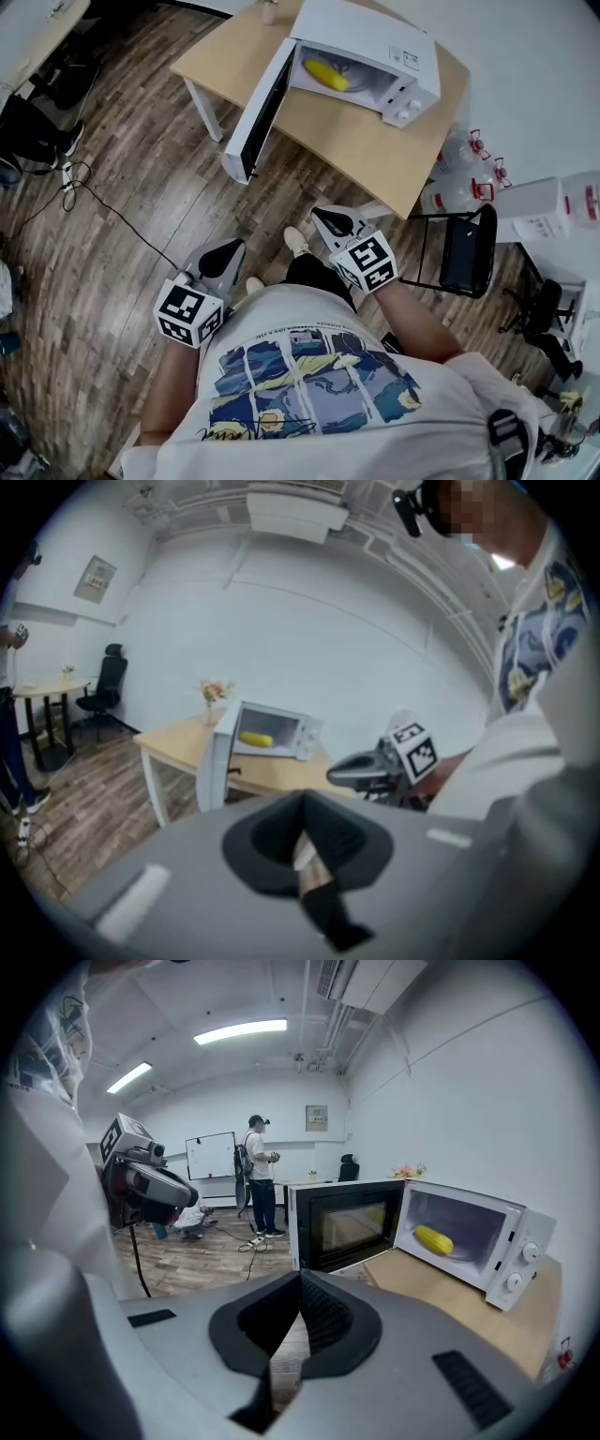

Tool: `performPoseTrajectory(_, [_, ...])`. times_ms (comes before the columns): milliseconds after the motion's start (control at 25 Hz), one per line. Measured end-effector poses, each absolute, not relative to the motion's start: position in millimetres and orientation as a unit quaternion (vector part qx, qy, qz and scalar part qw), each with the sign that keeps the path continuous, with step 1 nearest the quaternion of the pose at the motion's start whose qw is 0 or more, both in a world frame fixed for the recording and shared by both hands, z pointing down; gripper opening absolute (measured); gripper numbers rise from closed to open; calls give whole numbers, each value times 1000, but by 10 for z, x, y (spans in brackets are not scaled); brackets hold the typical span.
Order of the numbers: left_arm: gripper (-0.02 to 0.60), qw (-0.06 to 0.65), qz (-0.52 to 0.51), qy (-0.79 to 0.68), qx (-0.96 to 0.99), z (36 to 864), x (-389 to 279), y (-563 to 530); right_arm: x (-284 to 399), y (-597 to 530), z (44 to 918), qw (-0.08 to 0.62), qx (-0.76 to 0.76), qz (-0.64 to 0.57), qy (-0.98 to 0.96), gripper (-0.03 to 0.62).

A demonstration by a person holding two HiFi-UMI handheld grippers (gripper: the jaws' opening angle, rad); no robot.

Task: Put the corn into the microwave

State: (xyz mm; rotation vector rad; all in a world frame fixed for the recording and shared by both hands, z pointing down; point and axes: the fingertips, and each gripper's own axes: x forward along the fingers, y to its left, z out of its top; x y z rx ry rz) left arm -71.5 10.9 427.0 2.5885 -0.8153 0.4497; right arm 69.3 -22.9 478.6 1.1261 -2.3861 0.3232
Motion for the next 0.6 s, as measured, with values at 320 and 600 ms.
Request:
performPoseTrajectory(320, [9, 185, 165, -307, 919, 4178, -322, -494, 1117, -825, 4853, 233, 406, 125, -875, 8])
performPoseTrajectory(600, [9, 168, 165, -319, 918, 4036, 118, -1065, 1473, -1520, 4863, 233, 395, 116, -881, 8])
